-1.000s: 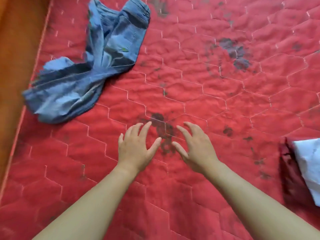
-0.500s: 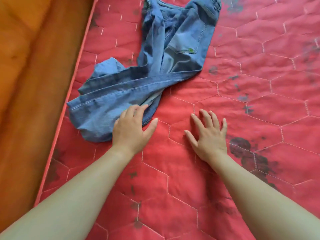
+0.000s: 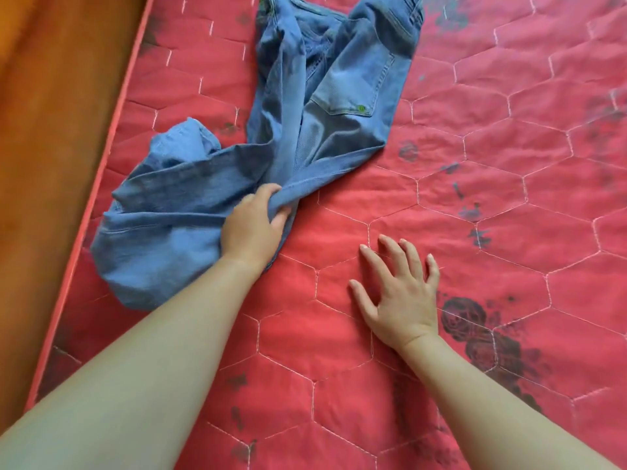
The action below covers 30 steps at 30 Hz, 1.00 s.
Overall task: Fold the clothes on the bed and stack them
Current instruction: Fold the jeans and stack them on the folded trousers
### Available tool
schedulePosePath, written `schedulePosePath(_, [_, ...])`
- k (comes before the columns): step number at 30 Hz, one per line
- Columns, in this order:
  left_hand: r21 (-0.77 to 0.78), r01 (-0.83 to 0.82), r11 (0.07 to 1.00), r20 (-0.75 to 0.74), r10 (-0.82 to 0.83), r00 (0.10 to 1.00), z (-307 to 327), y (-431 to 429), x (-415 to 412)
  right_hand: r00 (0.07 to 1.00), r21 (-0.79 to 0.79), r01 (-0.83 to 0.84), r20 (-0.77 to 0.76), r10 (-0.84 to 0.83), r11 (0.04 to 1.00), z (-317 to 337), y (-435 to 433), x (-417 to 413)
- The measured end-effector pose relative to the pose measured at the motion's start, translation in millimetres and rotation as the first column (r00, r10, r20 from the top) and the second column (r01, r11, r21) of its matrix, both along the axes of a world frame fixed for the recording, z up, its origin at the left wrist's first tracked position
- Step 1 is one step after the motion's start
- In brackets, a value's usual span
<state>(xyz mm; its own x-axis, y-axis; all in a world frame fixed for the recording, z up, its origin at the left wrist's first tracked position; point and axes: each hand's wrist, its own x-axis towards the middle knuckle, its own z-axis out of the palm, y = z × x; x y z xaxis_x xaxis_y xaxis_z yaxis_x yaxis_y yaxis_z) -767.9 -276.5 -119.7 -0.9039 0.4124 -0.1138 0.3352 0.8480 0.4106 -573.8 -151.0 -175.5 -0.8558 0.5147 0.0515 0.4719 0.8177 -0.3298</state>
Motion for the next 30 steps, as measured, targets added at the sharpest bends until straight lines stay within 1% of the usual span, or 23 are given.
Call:
schedulePosePath(2, [0.068, 0.010, 0.998, 0.006, -0.010, 1.000, 1.6, -6.0, 18.3, 1.000, -0.023, -0.003, 0.002, 0.004, 1.000, 3.3, -0.6, -0.1])
schedulePosePath(4, [0.100, 0.003, 0.995, 0.036, -0.006, 0.999, 3.2, -15.9, 46.5, 1.000, -0.078, -0.014, -0.028, 0.012, 0.997, 10.0, 0.8, 0.5])
schedulePosePath(6, [0.138, -0.039, 0.990, 0.077, 0.029, 0.997, 3.2, -32.0, 80.1, 0.988, -0.235, -0.021, -0.151, -0.015, 0.972, 22.4, 4.8, 6.2])
schedulePosePath(8, [0.193, -0.108, 0.975, 0.116, 0.086, 0.990, 5.0, -49.3, 115.9, 0.947, -0.408, -0.024, -0.302, -0.110, 0.913, 40.8, 10.6, 14.8])
schedulePosePath(9, [0.215, -0.138, 0.967, 0.144, 0.109, 0.984, 6.8, -57.0, 135.4, 0.925, -0.452, -0.023, -0.348, -0.153, 0.892, 49.9, 13.4, 20.0])
schedulePosePath(10, [0.235, -0.166, 0.958, 0.184, 0.123, 0.975, 8.9, -63.7, 156.8, 0.913, -0.475, -0.009, -0.363, -0.187, 0.880, 57.9, 15.7, 24.5])
schedulePosePath(12, [0.262, -0.208, 0.942, 0.293, 0.128, 0.948, 14.6, -75.5, 203.7, 0.913, -0.522, 0.070, -0.310, -0.265, 0.850, 68.4, 17.7, 28.1])
schedulePosePath(14, [0.249, -0.221, 0.943, 0.388, 0.112, 0.915, 19.7, -85.7, 244.9, 0.937, -0.579, 0.188, -0.135, -0.321, 0.794, 71.7, 14.1, 25.8])
schedulePosePath(15, [0.235, -0.205, 0.950, 0.409, 0.094, 0.908, 21.1, -90.3, 259.5, 0.950, -0.575, 0.238, -0.030, -0.310, 0.783, 70.2, 10.8, 25.2])
schedulePosePath(16, [0.217, -0.172, 0.961, 0.408, 0.071, 0.910, 22.2, -94.2, 269.1, 0.961, -0.542, 0.257, 0.055, -0.271, 0.800, 67.2, 7.0, 26.1])
schedulePosePath(17, [0.194, -0.134, 0.972, 0.397, 0.047, 0.917, 23.4, -96.7, 273.5, 0.971, -0.504, 0.239, 0.103, -0.217, 0.830, 62.9, 3.8, 28.6])
schedulePosePath(18, [0.177, -0.104, 0.979, 0.381, 0.029, 0.924, 25.5, -97.5, 272.9, 0.980, -0.481, 0.199, 0.112, -0.165, 0.854, 58.8, 1.7, 32.7])
schedulePosePath(20, [0.183, -0.078, 0.980, 0.320, 0.016, 0.947, 32.2, -92.2, 260.1, 0.991, -0.483, 0.132, 0.062, -0.117, 0.866, 55.5, 0.5, 45.7])
schedulePosePath(22, [0.222, -0.061, 0.973, 0.215, 0.012, 0.976, 42.3, -76.9, 234.3, 0.992, -0.505, 0.101, -0.012, -0.124, 0.857, 59.3, 1.5, 65.9])
schedulePosePath(24, [0.260, -0.015, 0.965, 0.098, -0.011, 0.995, 53.3, -53.6, 204.8, 0.995, -0.493, 0.052, -0.050, -0.088, 0.869, 67.4, 1.6, 99.7])
schedulePosePath(26, [0.245, 0.028, 0.969, -0.024, -0.022, 0.999, 60.8, -26.6, 178.3, 1.000, -0.483, 0.011, -0.003, -0.015, 0.876, 74.3, 0.7, 151.1])
schedulePosePath(28, [0.196, 0.023, 0.980, -0.139, 0.004, 0.990, 64.0, 1.8, 159.7, 0.997, -0.494, 0.014, 0.077, 0.028, 0.870, 81.8, 2.8, 205.6])
schedulePosePath(29, [0.179, 0.013, 0.984, -0.169, 0.018, 0.986, 62.2, 14.6, 154.4, 0.994, -0.502, 0.022, 0.105, 0.035, 0.865, 86.4, 6.5, 224.5])
schedulePosePath(30, [0.169, 0.005, 0.986, -0.152, 0.021, 0.988, 57.7, 26.2, 151.6, 0.993, -0.501, 0.026, 0.110, 0.034, 0.865, 89.2, 13.2, 234.7])
